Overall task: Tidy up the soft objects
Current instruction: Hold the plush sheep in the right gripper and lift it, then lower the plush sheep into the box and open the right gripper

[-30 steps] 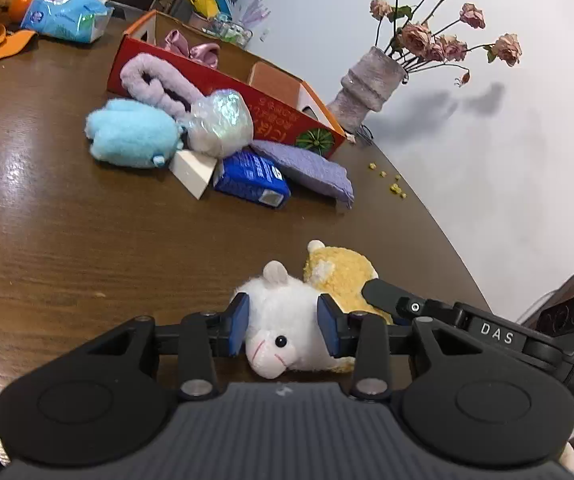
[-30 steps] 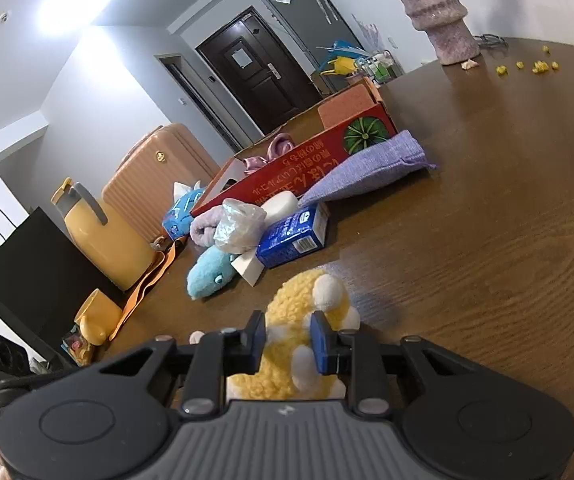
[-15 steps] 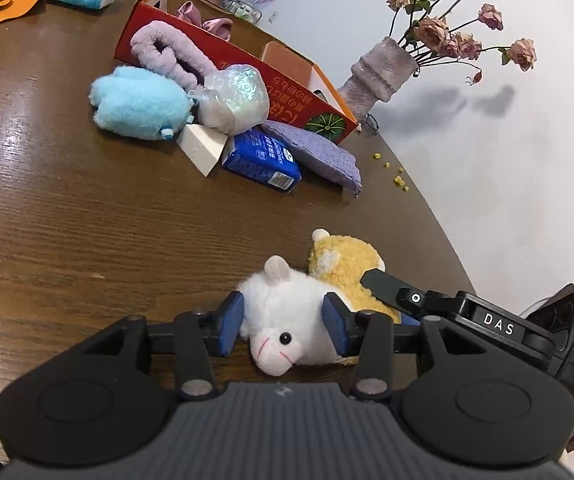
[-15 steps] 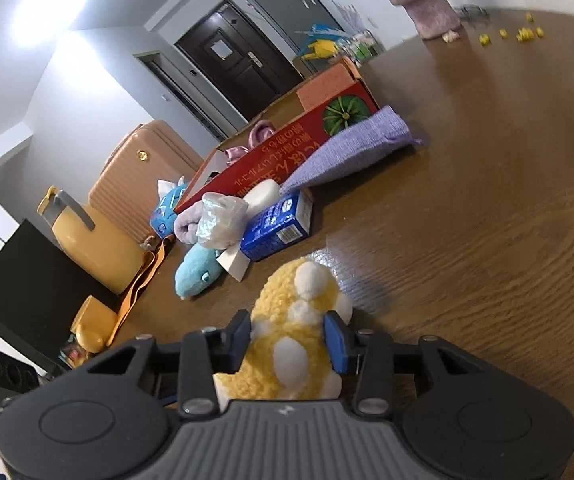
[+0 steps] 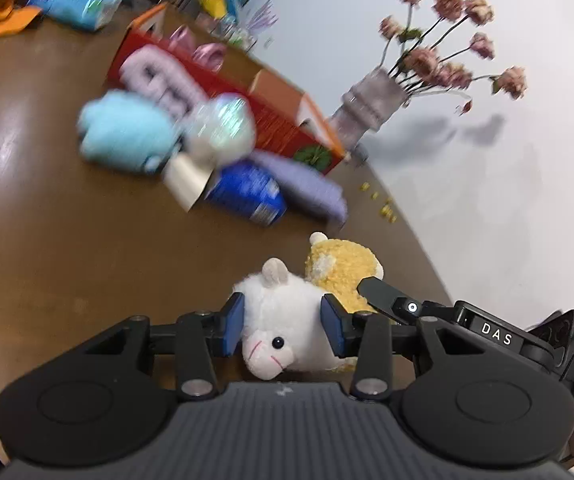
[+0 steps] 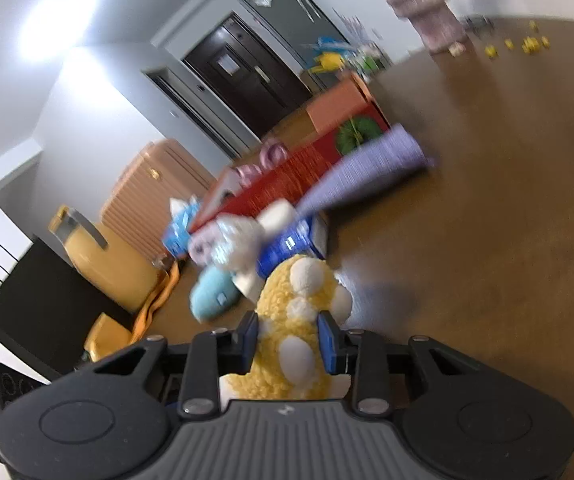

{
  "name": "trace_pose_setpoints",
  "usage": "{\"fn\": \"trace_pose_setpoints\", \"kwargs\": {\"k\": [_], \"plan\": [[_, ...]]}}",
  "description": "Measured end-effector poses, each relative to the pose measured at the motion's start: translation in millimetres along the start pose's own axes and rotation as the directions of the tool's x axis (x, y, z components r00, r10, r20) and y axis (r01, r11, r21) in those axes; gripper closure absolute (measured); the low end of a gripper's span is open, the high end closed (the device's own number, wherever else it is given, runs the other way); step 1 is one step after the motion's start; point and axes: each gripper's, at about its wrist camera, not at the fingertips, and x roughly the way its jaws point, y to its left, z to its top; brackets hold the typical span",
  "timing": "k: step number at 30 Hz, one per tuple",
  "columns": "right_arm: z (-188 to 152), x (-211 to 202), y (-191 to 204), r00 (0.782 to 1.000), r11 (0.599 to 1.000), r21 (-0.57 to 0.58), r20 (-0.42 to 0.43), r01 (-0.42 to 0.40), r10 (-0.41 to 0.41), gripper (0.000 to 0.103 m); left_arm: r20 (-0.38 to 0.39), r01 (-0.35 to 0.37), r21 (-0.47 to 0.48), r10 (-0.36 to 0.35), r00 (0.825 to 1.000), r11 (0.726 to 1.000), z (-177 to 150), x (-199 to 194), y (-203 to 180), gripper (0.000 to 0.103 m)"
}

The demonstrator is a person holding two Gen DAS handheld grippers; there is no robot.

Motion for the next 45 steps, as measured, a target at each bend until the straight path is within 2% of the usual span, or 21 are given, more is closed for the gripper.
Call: {"fn": "trace_pose_setpoints", "kwargs": {"k": [3, 7, 12, 15, 18, 22, 24, 26, 30, 33, 34, 35, 38, 39, 41, 43, 45], "plan": [[37.9, 2.4, 10.4, 0.998, 0.999, -0.031, 0.048, -0.035, 0.036, 0.072, 0.051, 0.009, 0.065, -0.013, 0.999, 0.998, 42.7, 7.1, -22.1, 0.062], [116.6, 26.9, 22.2, 0.993, 0.994, -0.100, 0.099, -0.054, 0.064, 0.072, 0.090, 0.004, 0.142, -0.017, 0.996, 0.990, 112.5, 39.1, -47.5, 0.062], [210.3, 96.0, 11.7, 0.997, 0.994, -0.111, 0.072, -0.021, 0.029, 0.072, 0.068, -0.021, 0.104, 0.014, 0.998, 0.994, 191.2, 113.6, -44.8, 0.062], [239.5, 138.7, -4.6, 0.999, 0.995, -0.103, 0.041, 0.019, -0.015, 0.071, 0.037, -0.053, 0.076, 0.050, 0.998, 0.996, 216.1, 162.1, -33.1, 0.062], [252.4, 178.8, -24.1, 0.997, 0.993, -0.092, -0.008, 0.075, -0.076, 0.071, -0.015, -0.086, 0.053, 0.087, 0.996, 0.995, 224.3, 202.4, -16.4, 0.062], [246.3, 209.6, -35.9, 0.983, 0.977, -0.150, -0.076, 0.152, -0.165, 0.071, -0.053, -0.119, 0.051, 0.122, 0.991, 0.992, 220.8, 222.9, 5.2, 0.062], [238.4, 214.6, -32.7, 0.974, 0.956, -0.219, -0.075, 0.194, -0.214, 0.075, -0.077, -0.105, 0.055, 0.109, 0.991, 0.993, 219.1, 230.3, 9.4, 0.062], [231.5, 214.0, -25.0, 0.967, 0.938, -0.261, -0.055, 0.227, -0.249, 0.073, -0.101, -0.110, 0.075, 0.117, 0.988, 0.991, 218.5, 235.6, 6.5, 0.062], [233.3, 210.4, -8.0, 0.957, 0.908, -0.319, -0.016, 0.271, -0.291, 0.071, -0.070, -0.141, 0.125, 0.150, 0.986, 0.982, 218.8, 221.2, -1.9, 0.061], [237.5, 191.6, 5.4, 0.963, 0.908, -0.330, 0.005, 0.256, -0.270, 0.066, -0.017, -0.163, 0.161, 0.168, 0.986, 0.973, 227.6, 188.9, -11.6, 0.051], [240.2, 179.4, 9.4, 0.963, 0.905, -0.337, 0.018, 0.258, -0.268, 0.066, 0.012, -0.188, 0.182, 0.188, 0.982, 0.965, 231.0, 175.2, -15.3, 0.044], [240.6, 171.2, 15.4, 0.963, 0.900, -0.346, 0.032, 0.263, -0.269, 0.065, 0.038, -0.212, 0.200, 0.209, 0.977, 0.957, 234.0, 164.3, -17.9, 0.038], [239.4, 143.5, 38.8, 0.957, 0.870, -0.402, 0.084, 0.287, -0.277, 0.057, 0.121, -0.330, 0.262, 0.308, 0.944, 0.907, 237.9, 126.7, -25.7, 0.034], [237.2, 134.2, 47.1, 0.953, 0.854, -0.426, 0.107, 0.300, -0.282, 0.050, 0.155, -0.373, 0.286, 0.341, 0.927, 0.883, 236.7, 114.5, -28.0, 0.032], [230.3, 113.3, 63.1, 0.947, 0.823, -0.469, 0.162, 0.321, -0.277, 0.039, 0.242, -0.461, 0.325, 0.399, 0.884, 0.826, 228.4, 89.9, -33.3, 0.023], [220.0, 94.5, 75.0, 0.938, 0.796, -0.499, 0.217, 0.343, -0.269, 0.023, 0.319, -0.509, 0.357, 0.410, 0.855, 0.783, 215.5, 66.6, -36.7, 0.018], [205.8, 77.6, 82.8, 0.930, 0.773, -0.524, 0.275, 0.358, -0.244, 0.014, 0.374, -0.529, 0.366, 0.400, 0.837, 0.766, 202.7, 44.6, -36.8, 0.013]]}}
